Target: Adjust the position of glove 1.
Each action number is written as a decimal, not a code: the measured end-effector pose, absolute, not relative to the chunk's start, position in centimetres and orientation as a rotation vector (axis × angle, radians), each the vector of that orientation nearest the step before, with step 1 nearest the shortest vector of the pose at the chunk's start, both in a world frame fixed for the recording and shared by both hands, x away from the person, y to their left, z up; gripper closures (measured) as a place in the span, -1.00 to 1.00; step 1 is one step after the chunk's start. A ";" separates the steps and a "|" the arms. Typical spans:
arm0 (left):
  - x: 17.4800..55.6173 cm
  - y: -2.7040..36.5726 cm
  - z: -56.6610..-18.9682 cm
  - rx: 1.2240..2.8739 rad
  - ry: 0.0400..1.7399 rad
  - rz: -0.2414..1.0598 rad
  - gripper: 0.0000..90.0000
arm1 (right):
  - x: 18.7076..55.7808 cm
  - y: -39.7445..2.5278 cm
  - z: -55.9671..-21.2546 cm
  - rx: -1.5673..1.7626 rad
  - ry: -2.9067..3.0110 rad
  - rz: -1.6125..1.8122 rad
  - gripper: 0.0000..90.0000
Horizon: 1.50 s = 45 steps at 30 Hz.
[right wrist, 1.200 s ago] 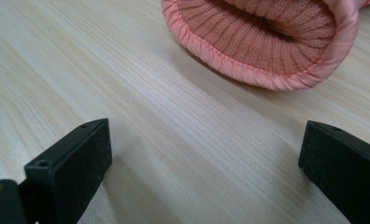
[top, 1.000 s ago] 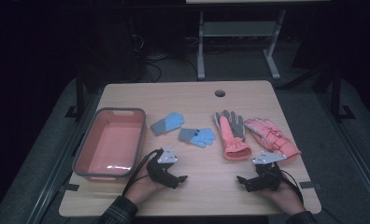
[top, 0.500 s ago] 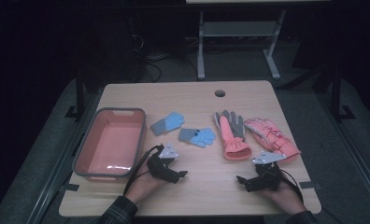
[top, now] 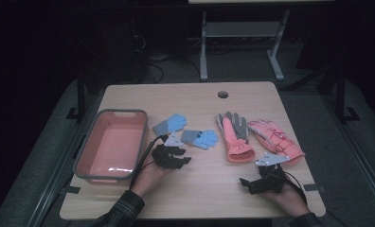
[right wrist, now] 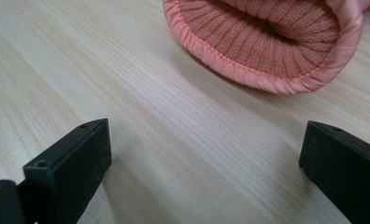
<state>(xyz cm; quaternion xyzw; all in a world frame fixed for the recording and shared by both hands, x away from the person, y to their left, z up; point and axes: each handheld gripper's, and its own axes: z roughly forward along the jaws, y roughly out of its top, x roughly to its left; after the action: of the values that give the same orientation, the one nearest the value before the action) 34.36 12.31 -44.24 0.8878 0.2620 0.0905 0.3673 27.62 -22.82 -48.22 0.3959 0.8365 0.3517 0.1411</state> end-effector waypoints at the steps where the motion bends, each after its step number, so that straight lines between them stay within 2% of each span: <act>1: 34.6 12.3 -44.1 2.282 0.677 0.233 0.42 | 27.6 -22.8 -48.2 1.142 2.415 1.015 -0.96; 7: 36.1 11.9 -43.4 2.267 0.702 0.250 0.95 | 27.6 -22.8 -48.2 1.142 2.415 1.015 -0.96; 8: 36.4 11.7 -43.4 2.264 0.702 0.252 0.99 | 27.6 -22.8 -48.2 1.142 2.416 1.015 -0.96; 22: 40.7 9.9 -43.7 2.248 0.757 0.275 0.99 | 27.6 -22.8 -48.2 1.142 2.415 1.016 -0.96; 29: 41.7 9.2 -44.9 2.307 0.755 0.286 0.99 | 27.7 -22.8 -48.2 1.135 2.415 1.017 -0.96; 34: 42.1 9.1 -45.8 2.326 0.773 0.263 0.99 | 27.6 -22.8 -48.2 1.141 2.414 1.018 -0.96; 45: 40.4 9.4 -45.9 2.312 0.771 0.191 0.99 | 27.7 -22.8 -48.2 1.143 2.416 1.016 -0.96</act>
<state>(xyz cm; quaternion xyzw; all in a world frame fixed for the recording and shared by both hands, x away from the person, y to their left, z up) 40.44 9.37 -45.92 0.8889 0.2963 0.0736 0.3415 27.68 -22.76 -48.22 0.3958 0.8365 0.3517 0.1410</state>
